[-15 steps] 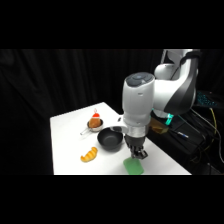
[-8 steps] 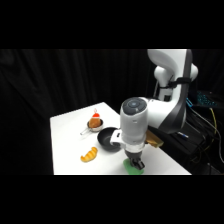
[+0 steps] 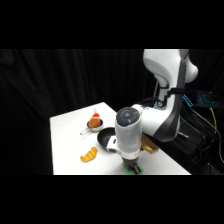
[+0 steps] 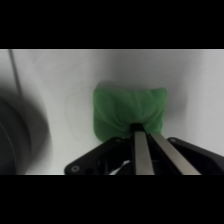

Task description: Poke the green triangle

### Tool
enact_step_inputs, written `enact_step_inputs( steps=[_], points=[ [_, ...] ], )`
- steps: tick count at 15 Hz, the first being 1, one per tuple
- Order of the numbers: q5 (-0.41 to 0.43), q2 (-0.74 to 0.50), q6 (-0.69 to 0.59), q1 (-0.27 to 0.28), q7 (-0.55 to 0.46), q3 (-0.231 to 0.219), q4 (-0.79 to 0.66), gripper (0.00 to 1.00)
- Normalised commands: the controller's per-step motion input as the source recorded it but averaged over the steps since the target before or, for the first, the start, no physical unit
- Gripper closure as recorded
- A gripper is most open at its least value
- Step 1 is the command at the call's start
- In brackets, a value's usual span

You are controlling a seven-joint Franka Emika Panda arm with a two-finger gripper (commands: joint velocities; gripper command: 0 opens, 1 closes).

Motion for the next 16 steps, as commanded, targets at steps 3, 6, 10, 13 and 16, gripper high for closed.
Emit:
enact_step_inputs(
  steps=[3,6,10,13,16],
  points=[
    [0.038,-0.16,-0.03,0.087,0.03,-0.053,-0.12,0.96],
    [0.054,-0.4,-0.06,0.048,-0.01,-0.017,-0.26,0.96],
    [0.031,-0.53,-0.16,0.032,0.03,-0.009,-0.3,0.96],
    [0.001,-0.57,-0.27,-0.008,0.06,0.021,-0.26,0.95],
    [-0.025,-0.56,-0.24,-0.06,0.05,0.062,-0.22,0.65]
  ],
)
